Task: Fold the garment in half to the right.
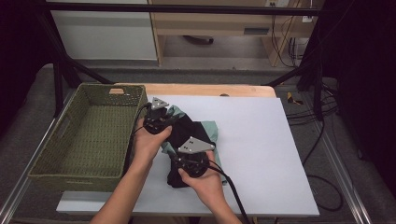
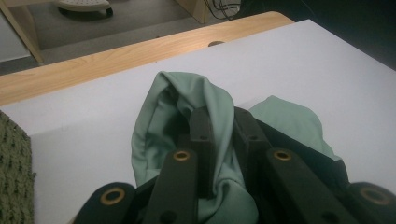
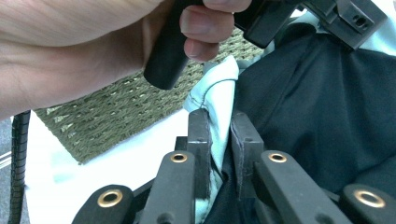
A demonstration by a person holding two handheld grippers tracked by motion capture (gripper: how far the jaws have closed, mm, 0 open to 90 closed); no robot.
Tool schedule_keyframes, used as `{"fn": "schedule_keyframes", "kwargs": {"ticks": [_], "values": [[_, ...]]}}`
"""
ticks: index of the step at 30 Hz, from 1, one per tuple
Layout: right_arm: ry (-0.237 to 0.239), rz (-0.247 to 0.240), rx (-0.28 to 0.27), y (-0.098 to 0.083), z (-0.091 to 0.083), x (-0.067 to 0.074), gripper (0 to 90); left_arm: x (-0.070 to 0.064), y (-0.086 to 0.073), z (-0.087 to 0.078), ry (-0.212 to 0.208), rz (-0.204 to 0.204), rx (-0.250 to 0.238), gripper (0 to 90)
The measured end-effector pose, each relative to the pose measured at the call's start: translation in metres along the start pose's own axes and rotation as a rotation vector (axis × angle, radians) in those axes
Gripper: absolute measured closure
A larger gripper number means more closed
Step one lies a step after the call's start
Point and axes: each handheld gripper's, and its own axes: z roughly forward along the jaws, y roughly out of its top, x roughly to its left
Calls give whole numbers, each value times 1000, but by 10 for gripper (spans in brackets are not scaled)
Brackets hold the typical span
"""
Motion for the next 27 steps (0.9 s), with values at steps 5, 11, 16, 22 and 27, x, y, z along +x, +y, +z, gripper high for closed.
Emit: {"fn": "schedule_keyframes", "kwargs": {"ticks": [5,11,16,22,27], "values": [[-3,6,1,-2,-2,-2,811,-3,0,4,-10,-5,-1,793],[-8,12,2,-6,-5,-5,810,-6,0,6,-18,8,5,789],[-11,14,3,-8,-8,-7,810,-8,0,8,-26,7,4,788],[-14,14,7,-9,-10,-8,809,-9,1,8,-34,7,2,787],[-12,17,8,-10,-11,-10,809,-11,1,9,-40,15,4,787]]}}
